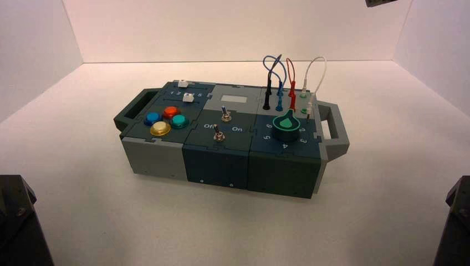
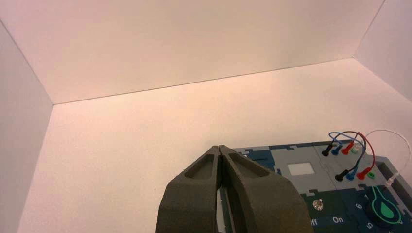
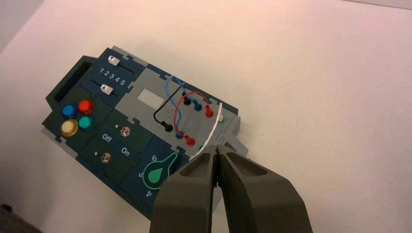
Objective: Move the top slider to position 1.
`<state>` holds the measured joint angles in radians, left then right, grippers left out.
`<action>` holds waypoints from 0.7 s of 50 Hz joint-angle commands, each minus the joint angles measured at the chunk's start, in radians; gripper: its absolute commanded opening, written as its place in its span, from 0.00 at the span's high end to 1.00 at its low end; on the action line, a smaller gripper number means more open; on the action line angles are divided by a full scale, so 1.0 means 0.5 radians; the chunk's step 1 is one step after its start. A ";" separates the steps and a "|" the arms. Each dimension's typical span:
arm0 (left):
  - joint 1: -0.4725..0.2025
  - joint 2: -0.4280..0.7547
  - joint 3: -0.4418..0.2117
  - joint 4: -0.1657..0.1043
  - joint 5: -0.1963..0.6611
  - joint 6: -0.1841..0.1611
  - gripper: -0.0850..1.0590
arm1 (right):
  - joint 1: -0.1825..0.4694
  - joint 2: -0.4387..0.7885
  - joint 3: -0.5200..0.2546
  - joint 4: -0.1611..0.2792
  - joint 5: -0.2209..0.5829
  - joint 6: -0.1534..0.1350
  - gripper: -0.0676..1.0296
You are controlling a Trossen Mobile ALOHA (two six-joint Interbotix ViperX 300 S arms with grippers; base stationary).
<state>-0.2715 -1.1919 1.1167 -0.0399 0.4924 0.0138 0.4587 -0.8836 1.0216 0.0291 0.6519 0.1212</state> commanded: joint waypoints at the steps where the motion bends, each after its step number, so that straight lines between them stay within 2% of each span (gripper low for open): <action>1: 0.009 0.018 -0.025 0.006 -0.015 0.006 0.95 | 0.012 0.031 -0.034 0.006 -0.018 -0.009 0.96; 24: 0.009 0.043 -0.025 0.006 0.003 0.006 0.95 | 0.058 0.046 -0.028 0.012 -0.018 -0.006 0.96; 35: 0.009 0.199 -0.046 0.006 0.071 0.006 0.95 | 0.144 0.110 -0.040 0.012 -0.018 -0.006 0.96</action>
<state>-0.2715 -1.1382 1.1167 -0.0383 0.5231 0.0138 0.5123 -0.8468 1.0216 0.0307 0.6519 0.1197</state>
